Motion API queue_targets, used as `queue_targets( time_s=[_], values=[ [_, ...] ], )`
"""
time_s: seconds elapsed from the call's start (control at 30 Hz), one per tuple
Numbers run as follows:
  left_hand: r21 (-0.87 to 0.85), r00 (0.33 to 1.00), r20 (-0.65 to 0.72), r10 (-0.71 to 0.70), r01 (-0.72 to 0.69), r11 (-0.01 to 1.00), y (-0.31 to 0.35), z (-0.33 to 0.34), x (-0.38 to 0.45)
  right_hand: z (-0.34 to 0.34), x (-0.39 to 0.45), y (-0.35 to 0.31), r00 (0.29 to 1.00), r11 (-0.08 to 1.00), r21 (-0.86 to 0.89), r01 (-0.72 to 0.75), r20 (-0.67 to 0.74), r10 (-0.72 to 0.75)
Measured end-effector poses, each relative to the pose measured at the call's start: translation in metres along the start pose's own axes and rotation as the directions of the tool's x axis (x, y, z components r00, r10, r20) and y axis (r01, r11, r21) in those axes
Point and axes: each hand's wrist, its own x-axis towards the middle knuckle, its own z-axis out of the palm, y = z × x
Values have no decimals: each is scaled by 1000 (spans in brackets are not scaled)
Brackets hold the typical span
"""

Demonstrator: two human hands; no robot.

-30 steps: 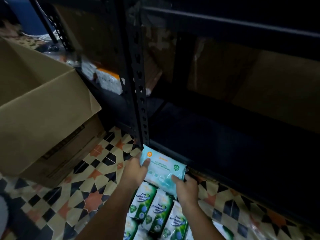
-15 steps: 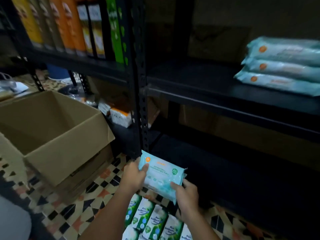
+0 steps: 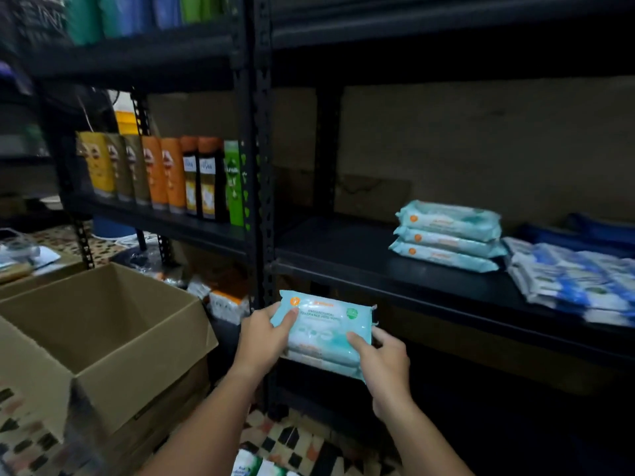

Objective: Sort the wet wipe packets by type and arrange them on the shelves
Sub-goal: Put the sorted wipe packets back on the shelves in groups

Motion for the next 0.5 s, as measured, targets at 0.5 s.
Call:
queue_targets(
  time_s=[0.5],
  values=[
    [-112, 998, -60, 32, -38, 993, 106, -13, 67, -15, 57, -111, 934, 897, -286, 336, -22, -357]
  ],
)
